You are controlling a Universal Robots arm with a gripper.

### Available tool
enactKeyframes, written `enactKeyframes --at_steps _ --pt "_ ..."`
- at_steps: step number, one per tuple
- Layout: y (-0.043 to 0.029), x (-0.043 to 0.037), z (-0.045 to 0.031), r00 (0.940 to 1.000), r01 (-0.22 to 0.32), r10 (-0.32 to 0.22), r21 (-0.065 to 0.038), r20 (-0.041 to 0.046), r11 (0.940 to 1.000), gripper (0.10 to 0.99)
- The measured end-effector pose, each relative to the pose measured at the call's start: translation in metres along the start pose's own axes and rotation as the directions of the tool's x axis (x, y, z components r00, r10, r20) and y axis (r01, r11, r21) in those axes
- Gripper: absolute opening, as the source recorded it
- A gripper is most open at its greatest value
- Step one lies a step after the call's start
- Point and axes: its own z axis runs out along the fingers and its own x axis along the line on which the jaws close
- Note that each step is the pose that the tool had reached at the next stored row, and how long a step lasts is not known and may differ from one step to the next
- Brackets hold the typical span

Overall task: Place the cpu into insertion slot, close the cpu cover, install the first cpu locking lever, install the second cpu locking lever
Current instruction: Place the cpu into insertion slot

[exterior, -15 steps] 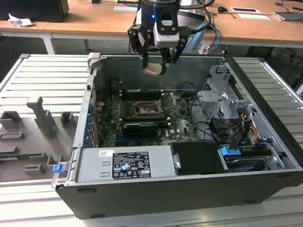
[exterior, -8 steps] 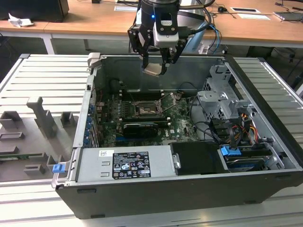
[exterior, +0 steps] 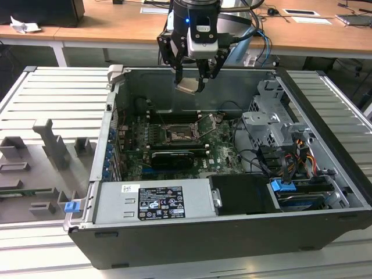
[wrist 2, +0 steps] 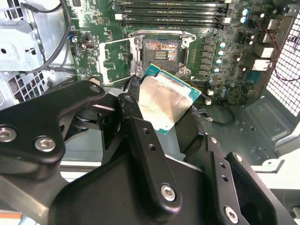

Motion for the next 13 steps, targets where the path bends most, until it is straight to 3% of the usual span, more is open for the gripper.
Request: enactKeyframes --at_steps 13 --pt "-0.0001 0.0000 0.0006 0.9995 -0.030 0.030 -0.001 0.0026 0.9995 0.545"
